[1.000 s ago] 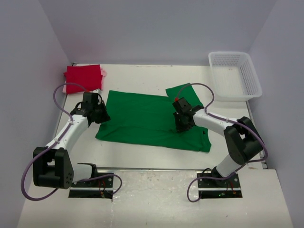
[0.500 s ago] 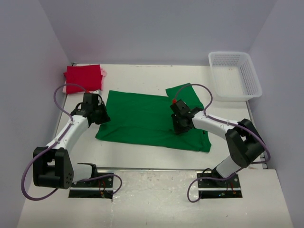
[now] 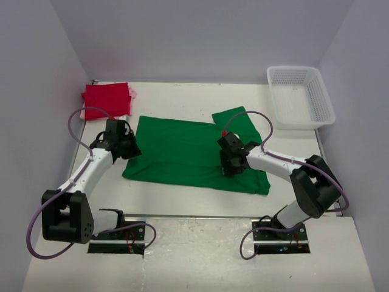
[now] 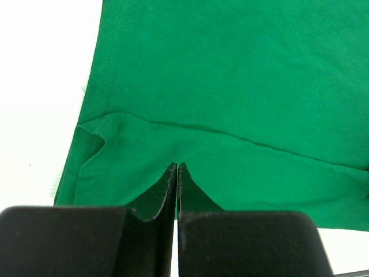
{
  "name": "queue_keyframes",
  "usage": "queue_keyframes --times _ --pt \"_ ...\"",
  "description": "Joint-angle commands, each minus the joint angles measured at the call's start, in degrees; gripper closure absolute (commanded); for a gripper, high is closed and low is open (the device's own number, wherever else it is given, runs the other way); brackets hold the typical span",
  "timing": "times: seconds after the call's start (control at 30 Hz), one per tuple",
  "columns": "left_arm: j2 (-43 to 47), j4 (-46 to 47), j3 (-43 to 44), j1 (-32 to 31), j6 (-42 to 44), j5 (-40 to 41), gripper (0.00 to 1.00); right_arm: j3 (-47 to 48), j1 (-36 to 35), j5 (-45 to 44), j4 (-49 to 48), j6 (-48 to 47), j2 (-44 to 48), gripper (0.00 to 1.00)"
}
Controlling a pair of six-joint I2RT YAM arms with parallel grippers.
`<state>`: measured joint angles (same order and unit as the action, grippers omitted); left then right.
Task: Fold and stack the t-shirts
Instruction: Fold the flattened tshirt in 1/3 of the way
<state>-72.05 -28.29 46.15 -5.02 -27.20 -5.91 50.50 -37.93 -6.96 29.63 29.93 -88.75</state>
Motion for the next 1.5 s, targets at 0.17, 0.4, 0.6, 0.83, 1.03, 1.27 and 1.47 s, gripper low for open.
queue_keyframes --times 0.17,0.4,0.6,0.83,1.03,1.27,1.47 --pt "1.83 0.78 0.52 -0.35 1.45 -1.47 1.0 3.37 -0.3 -2.97 1.75 1.88 -2.3 0.63" --pt "1.56 0.96 0.34 -0.35 2.06 -1.65 1.0 4.52 -0.3 -3.5 1.57 2.41 -4.5 0.76" --pt "0.95 1.05 0.17 -0.35 2.42 -1.65 1.0 5.4 -0.21 -4.2 2.19 2.23 -4.5 0.87" --pt "0.6 1.58 -0.45 -0.43 2.24 -2.35 1.0 5.84 -0.91 -5.87 3.51 2.41 -2.66 0.97" --pt "0.77 1.58 -0.62 -0.35 2.24 -2.35 1.0 7.15 -1.09 -6.84 4.83 2.24 -3.18 1.0" --pt "0.86 1.4 -0.71 -0.35 2.33 -2.61 1.0 9.44 -1.44 -8.15 5.62 0.84 -3.09 1.0" --pt "2.0 1.4 -0.97 -0.43 1.89 -3.49 1.0 45.99 1.01 -20.72 11.67 -11.98 -19.13 0.6"
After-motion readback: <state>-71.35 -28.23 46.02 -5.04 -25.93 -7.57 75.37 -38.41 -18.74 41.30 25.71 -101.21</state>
